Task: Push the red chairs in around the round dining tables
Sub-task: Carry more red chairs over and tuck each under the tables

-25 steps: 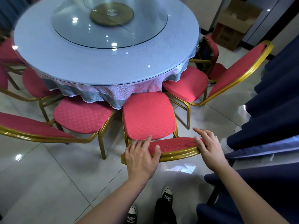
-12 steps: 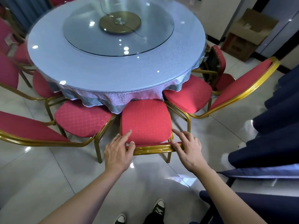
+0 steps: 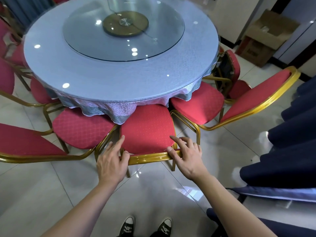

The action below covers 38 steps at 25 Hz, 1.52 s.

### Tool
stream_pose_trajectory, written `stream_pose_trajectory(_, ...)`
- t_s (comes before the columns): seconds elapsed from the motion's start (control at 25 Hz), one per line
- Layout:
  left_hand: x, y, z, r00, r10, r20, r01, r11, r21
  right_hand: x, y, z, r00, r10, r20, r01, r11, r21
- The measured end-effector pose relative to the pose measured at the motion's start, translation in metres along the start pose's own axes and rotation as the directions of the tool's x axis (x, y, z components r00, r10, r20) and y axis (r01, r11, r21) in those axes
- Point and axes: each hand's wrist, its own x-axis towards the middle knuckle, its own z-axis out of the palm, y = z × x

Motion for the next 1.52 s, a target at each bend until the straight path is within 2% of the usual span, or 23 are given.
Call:
stream_pose_trajectory(0.28,0.042,-0.016,-0.003,0.998,0.023,-0.052,-0.025,0.999,-0.028,0.025,-0.015,0.011,1.0,0.004,-0.011,-0.004,1.0,0.028)
stream_pose_trajectory(0.64,0.072,-0.02,-0.007,1.0,0.017,0.003,-0.017,1.0,-0.011,0.048,-0.025,0.017,0.998,0.032,-0.061,-0.029,0.998,0.056)
stream_pose_trajectory(0.88,0.075,-0.021,-0.009,0.997,0.019,0.077,-0.023,0.999,0.047,0.05,-0.026,0.009,0.998,0.04,0.05,-0.041,0.999,0.029)
stream_pose_trajectory(1.04,0.072,-0.015,-0.016,0.988,-0.004,0.154,-0.003,0.999,0.042,0.049,-0.031,-0.003,0.994,0.032,0.106,-0.022,0.995,-0.094)
stream_pose_trajectory(1.28,0.07,0.018,-0.032,0.976,0.128,0.176,-0.146,0.985,0.094,0.05,-0.047,-0.031,0.994,-0.11,0.023,0.113,0.975,-0.19)
stream_pose_trajectory(1.52,0.076,0.065,-0.042,0.953,0.208,0.219,-0.223,0.974,0.044,0.055,-0.053,-0.076,0.988,-0.132,-0.074,0.112,0.967,-0.228)
